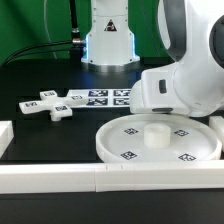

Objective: Assemble round table

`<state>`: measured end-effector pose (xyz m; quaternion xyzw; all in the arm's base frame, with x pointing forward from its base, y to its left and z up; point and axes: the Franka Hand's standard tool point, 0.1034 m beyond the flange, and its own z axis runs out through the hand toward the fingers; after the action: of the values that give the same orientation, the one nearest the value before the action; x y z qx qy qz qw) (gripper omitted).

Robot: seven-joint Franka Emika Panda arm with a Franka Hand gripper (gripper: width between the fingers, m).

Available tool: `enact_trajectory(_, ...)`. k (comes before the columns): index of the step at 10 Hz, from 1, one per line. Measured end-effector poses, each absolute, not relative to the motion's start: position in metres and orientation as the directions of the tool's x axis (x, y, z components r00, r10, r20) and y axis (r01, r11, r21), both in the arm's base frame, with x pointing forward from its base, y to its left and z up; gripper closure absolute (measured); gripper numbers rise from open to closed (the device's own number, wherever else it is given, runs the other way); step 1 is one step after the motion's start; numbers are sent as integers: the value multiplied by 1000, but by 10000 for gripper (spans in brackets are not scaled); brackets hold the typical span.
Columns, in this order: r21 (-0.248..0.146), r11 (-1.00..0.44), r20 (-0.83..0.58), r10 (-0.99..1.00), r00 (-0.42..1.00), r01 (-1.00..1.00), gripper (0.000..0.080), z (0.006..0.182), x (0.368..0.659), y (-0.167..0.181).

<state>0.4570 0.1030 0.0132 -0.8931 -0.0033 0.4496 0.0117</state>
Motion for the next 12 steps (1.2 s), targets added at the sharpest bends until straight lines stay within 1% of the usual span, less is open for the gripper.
enact_trajectory(2,-25,-1000,-813,21,581,0,393,37,462,103)
enact_trajectory(4,-40,-999,-818,40,573,12,392,57,467,100)
enact_trajectory(5,-48,-999,-823,50,566,18,392,70,470,97)
enact_trajectory(6,-53,-998,-822,54,567,18,392,76,472,94)
enact_trajectory(7,-54,-998,-812,54,582,18,390,71,474,96)
enact_trajectory(9,-54,-998,-794,54,606,18,390,71,478,97)
enact_trajectory(10,-69,-997,-790,71,609,27,390,71,480,96)
enact_trajectory(11,-103,-993,-762,111,637,49,390,76,491,94)
enact_trajectory(12,-117,-991,-707,127,695,62,390,84,506,94)
